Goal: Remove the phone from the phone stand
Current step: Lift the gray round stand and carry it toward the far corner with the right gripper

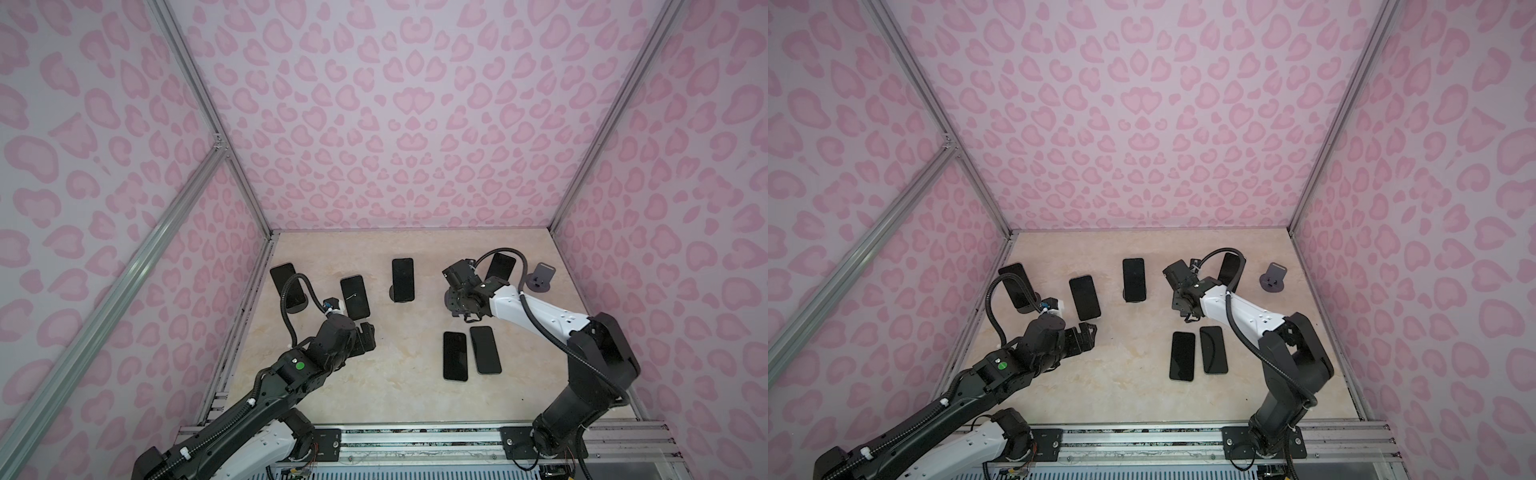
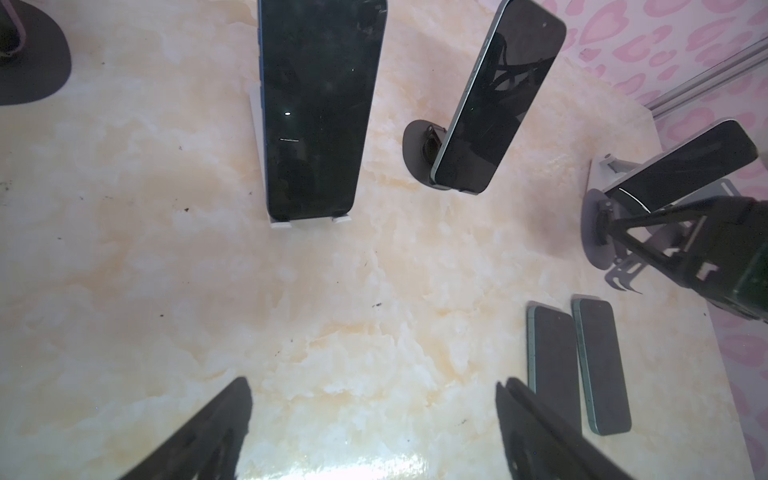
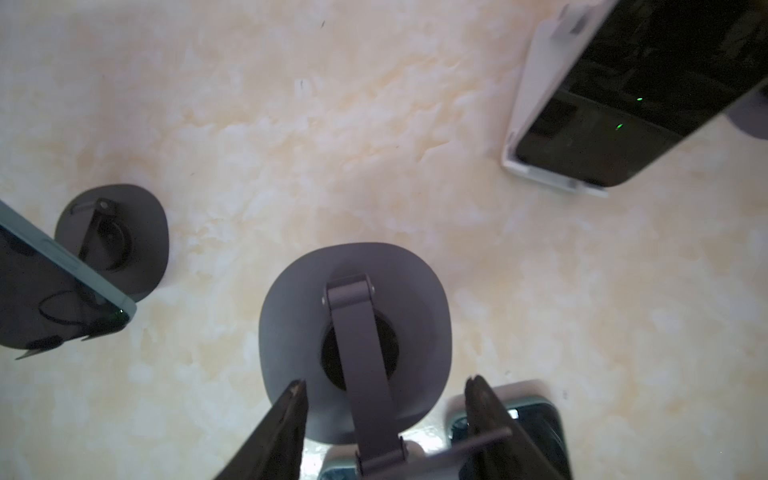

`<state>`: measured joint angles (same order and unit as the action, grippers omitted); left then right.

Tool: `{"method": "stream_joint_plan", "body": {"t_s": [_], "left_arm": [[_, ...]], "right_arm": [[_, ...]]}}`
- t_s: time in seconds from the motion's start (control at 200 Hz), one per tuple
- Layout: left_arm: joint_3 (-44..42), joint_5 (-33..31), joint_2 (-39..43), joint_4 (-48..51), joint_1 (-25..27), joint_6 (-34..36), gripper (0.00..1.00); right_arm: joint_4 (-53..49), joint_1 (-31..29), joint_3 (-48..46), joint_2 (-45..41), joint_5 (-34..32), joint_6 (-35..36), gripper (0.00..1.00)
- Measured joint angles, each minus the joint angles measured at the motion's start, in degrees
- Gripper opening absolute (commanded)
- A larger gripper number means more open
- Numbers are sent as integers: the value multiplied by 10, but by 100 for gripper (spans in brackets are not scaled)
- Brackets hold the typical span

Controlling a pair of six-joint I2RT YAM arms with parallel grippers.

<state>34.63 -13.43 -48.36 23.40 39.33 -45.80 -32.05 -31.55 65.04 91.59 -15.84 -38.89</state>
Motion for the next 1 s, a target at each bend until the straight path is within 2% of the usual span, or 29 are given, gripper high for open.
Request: {"method": "stream_joint_plan", "body": {"t_s": [0.165, 0.25, 0.36, 0.51, 0.595, 0.655, 0.795, 1.0], "left_arm": [[2, 0, -7, -12, -1, 8, 95], [10, 2, -21, -13, -2, 16, 95], [21, 10, -42, -24, -3, 22, 95], [30, 27, -59, -31, -4, 22, 95], [30, 32, -59, -34, -4, 22, 95], [29, 32, -56, -34, -5, 22, 95], [28, 35, -44, -31, -5, 20, 95], [17, 20, -23, -27, -7, 12, 95]], "right_arm": [[-25, 87, -76, -121, -13, 10, 48], [-23, 170, -124, -175, -13, 26, 47], [-19, 280, -156, -196, -7, 47, 47], [21, 404, -159, -153, 9, 68, 47], [40, 447, -146, -106, 9, 71, 48], [48, 471, -118, -58, 32, 73, 49], [69, 500, -68, 14, 50, 72, 52], [87, 516, -48, 78, 75, 73, 54]]}}
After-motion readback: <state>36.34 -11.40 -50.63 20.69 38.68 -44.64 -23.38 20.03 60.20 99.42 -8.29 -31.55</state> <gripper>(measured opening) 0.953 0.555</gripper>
